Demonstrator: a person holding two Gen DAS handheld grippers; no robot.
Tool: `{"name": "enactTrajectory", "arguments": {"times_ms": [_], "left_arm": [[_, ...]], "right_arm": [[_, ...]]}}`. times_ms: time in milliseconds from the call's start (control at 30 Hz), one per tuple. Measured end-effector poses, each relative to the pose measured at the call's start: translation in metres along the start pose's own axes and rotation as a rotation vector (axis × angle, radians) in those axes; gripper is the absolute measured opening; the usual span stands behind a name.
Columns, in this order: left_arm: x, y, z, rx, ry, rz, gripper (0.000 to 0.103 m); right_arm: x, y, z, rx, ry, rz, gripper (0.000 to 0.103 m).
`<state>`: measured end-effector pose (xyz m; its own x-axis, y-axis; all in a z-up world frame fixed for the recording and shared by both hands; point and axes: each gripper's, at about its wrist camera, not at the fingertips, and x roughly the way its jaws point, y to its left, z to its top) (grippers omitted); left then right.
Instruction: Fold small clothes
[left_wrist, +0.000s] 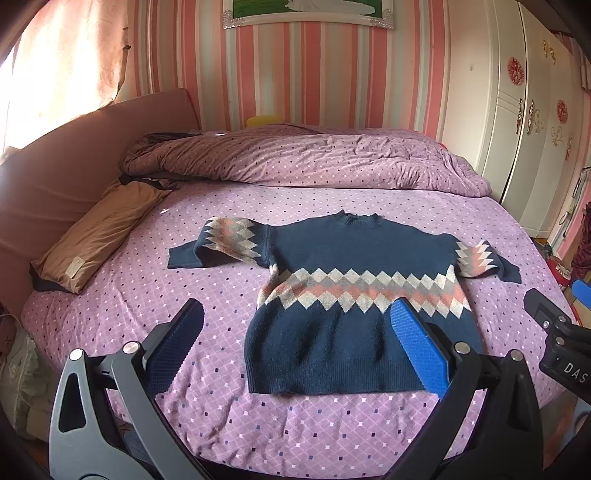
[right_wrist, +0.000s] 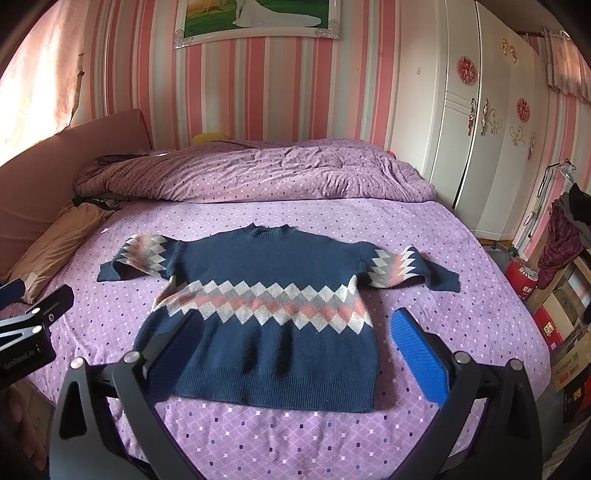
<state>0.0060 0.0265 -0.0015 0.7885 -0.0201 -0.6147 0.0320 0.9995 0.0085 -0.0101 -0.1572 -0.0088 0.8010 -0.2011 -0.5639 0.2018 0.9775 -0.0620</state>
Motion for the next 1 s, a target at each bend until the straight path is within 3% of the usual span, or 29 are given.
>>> {"name": "enactTrajectory", "arguments": {"times_ms": [1000], "left_arm": [[0.0034,0.0029,-0.0040,-0.011,0.003,0.004,0.100]], "right_arm": [[0.0021,-0.0030,-0.0051,0.004,0.006,-0.001,0.101]]}}
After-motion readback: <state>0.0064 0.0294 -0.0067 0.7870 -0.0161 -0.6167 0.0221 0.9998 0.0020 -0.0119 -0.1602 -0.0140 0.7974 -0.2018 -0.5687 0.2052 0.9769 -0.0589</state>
